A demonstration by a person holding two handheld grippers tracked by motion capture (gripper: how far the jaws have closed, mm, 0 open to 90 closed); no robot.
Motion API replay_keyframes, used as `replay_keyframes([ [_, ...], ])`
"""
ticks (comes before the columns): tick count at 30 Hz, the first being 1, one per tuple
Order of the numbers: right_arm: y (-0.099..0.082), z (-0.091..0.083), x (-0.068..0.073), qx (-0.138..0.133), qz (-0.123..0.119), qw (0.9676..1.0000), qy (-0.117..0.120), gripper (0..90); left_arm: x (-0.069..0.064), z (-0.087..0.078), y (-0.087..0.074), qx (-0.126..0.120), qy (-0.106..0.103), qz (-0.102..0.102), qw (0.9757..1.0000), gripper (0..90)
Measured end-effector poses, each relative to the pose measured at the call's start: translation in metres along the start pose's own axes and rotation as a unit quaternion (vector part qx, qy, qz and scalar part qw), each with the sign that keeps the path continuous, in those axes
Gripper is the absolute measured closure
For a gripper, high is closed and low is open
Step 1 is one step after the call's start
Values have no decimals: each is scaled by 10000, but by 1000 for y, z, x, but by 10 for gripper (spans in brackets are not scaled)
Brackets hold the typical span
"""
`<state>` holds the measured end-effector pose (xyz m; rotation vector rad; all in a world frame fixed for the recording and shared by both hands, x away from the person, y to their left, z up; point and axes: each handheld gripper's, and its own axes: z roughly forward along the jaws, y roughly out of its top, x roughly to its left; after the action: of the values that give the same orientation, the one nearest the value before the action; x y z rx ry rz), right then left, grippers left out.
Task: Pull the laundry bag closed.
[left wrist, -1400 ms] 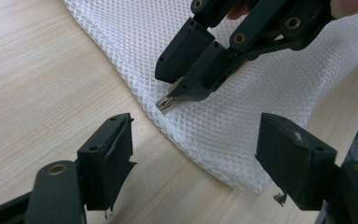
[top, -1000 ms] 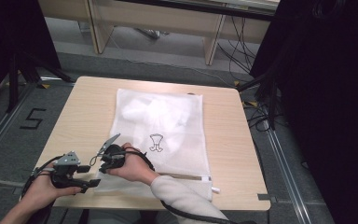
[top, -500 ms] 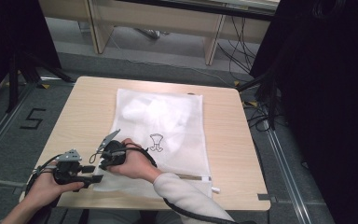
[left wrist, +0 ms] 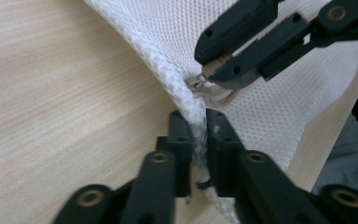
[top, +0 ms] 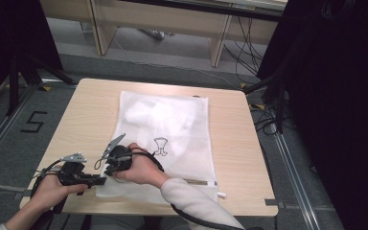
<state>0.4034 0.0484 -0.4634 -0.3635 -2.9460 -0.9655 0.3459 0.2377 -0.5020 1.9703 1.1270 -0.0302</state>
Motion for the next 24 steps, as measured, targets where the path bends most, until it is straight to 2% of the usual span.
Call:
replay_keyframes([
  [3,-4,-3,-1,-4,35,10000,1,824,-2,-1,1,-20,-6,33,10000,848],
  [4,-5,-4,0,20,127,9999,46,824,-3,-1,1,-32,-5,46,10000,851],
  [5,-5,-5,-1,14,22,10000,27,824,-4,-1,1,-35,15,57,10000,853],
  [9,-8,-6,-1,99,-17,9999,17,825,-4,-2,1,-58,-40,14,10000,858],
  [12,-11,-6,0,113,115,9998,84,826,-5,-2,2,-75,-58,-19,10000,859],
  [13,-12,-5,-1,148,16,9999,52,827,-5,-2,2,-76,-55,-16,10000,859],
  [16,-15,-5,2,297,254,9992,68,827,-5,-3,1,-79,-55,-27,10000,860],
  [17,-16,-6,2,269,288,9992,85,827,-5,-3,1,-73,-49,2,10000,860],
  [18,-16,-6,2,254,240,9994,89,827,-5,-3,2,-69,-60,31,10000,860],
  [19,-16,-5,0,165,89,9998,108,827,-5,-3,2,-73,-51,50,9999,860],
  [22,-17,-6,1,244,95,9996,57,827,-5,-3,2,-95,-34,66,9999,860],
  [24,-19,-5,0,240,97,9996,108,827,-6,-4,2,-100,-6,35,9999,860],
])
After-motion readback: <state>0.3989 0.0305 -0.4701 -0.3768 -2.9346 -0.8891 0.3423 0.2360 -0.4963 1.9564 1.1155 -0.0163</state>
